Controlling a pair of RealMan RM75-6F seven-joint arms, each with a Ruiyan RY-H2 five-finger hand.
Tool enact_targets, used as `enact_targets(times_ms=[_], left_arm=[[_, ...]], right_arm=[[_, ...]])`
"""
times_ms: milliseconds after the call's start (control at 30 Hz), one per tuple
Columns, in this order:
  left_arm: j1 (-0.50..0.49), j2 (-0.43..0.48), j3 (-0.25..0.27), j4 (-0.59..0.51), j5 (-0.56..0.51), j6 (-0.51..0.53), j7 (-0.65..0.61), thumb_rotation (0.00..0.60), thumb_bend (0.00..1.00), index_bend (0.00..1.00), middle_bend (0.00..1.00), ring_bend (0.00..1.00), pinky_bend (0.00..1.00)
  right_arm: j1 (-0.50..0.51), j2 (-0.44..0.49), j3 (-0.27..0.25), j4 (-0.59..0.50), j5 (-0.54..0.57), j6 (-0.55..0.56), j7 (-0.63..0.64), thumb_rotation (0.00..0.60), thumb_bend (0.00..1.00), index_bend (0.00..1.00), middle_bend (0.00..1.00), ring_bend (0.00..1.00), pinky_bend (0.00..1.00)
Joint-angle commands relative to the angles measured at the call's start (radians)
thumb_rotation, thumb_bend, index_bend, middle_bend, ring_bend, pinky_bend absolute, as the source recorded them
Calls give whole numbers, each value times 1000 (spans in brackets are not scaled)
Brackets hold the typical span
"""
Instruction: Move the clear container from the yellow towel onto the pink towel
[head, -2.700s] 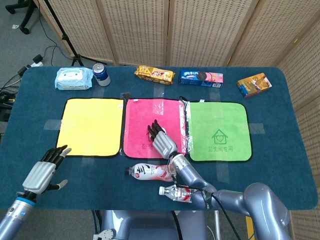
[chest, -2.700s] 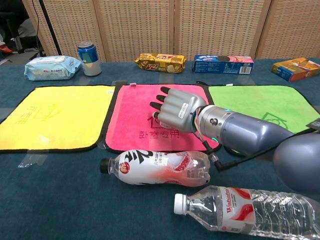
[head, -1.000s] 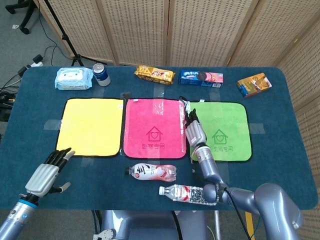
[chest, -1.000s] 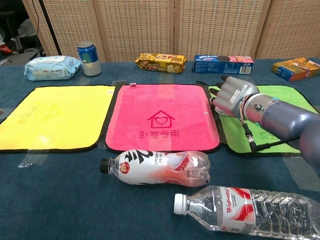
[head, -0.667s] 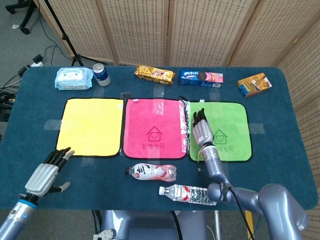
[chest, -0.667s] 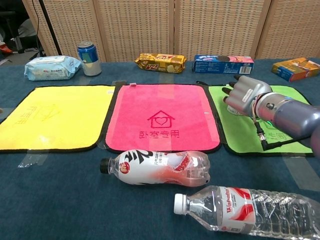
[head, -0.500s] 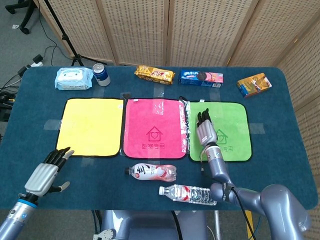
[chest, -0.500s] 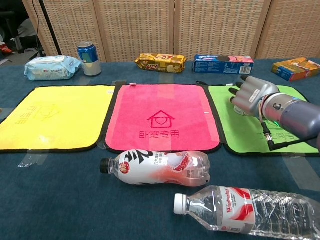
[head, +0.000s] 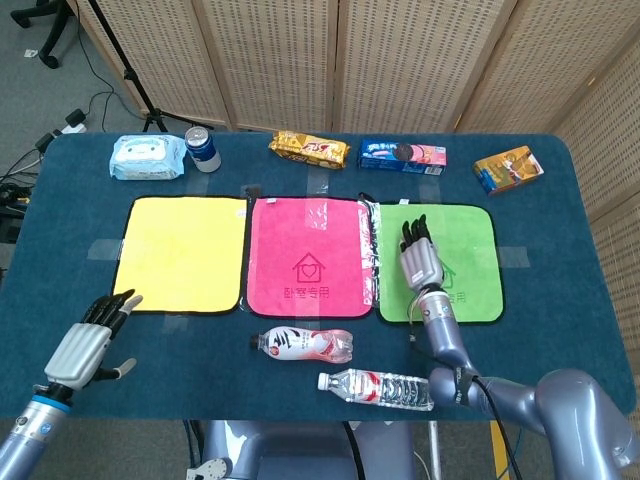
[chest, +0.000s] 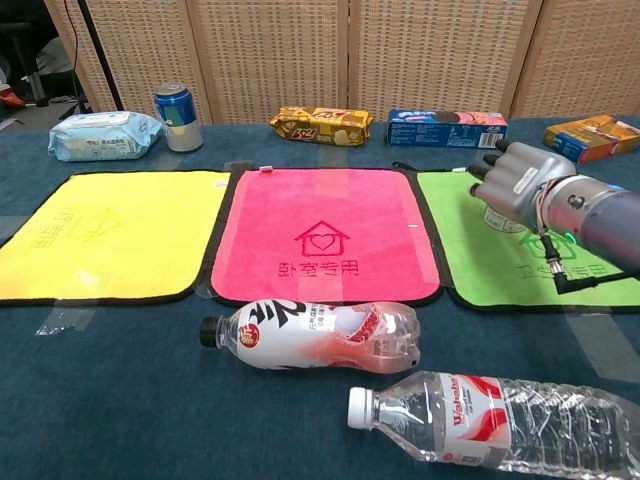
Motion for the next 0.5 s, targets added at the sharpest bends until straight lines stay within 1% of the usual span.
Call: enact_targets(times_ms=[33, 100, 167, 200, 233, 300, 367, 433, 467, 500], left_arm=[[3, 1, -8, 6, -9, 7, -6, 600, 236, 0, 0, 0, 0], [6, 0, -15, 13, -17, 15, -12, 600, 236, 0, 0, 0, 0], [11, 0, -27, 22, -35, 24, -21, 600, 236, 0, 0, 0, 0], [15, -1, -35, 27, -46, 31, -25, 600, 234, 0, 0, 0, 0], [16, -1, -39, 31, -51, 35, -27, 600, 232, 0, 0, 0, 0], [23, -4, -52, 41, -70, 48, -28, 600, 226, 0, 0, 0, 0], [29, -6, -61, 45, -81, 58, -26, 600, 221, 0, 0, 0, 0], [34, -8, -66, 47, -86, 70, -24, 600, 217, 0, 0, 0, 0], [38, -9, -69, 47, -88, 78, -23, 600, 210, 0, 0, 0, 0], [44, -11, -73, 45, -85, 95, -18, 600, 193, 0, 0, 0, 0]], right_arm=[[-1, 43, 31, -88, -66, 54, 70, 600, 633, 149, 0, 0, 33], [-9, 60, 48, -142, -100, 88, 115, 600, 609, 149, 0, 0, 33], [-27, 88, 65, -223, -159, 133, 192, 600, 568, 149, 0, 0, 33], [-49, 114, 65, -289, -213, 170, 252, 600, 524, 149, 0, 0, 33], [-66, 131, 59, -329, -248, 193, 287, 600, 485, 149, 0, 0, 33], [-122, 180, 27, -433, -366, 268, 395, 600, 417, 149, 0, 0, 33], [-172, 207, -3, -494, -447, 332, 476, 600, 340, 148, 0, 0, 33], [-227, 230, -40, -542, -519, 394, 559, 600, 239, 128, 0, 0, 33], [-256, 242, -61, -562, -553, 426, 598, 600, 207, 120, 0, 0, 33], [-309, 261, -101, -586, -617, 486, 664, 600, 170, 110, 0, 0, 33]])
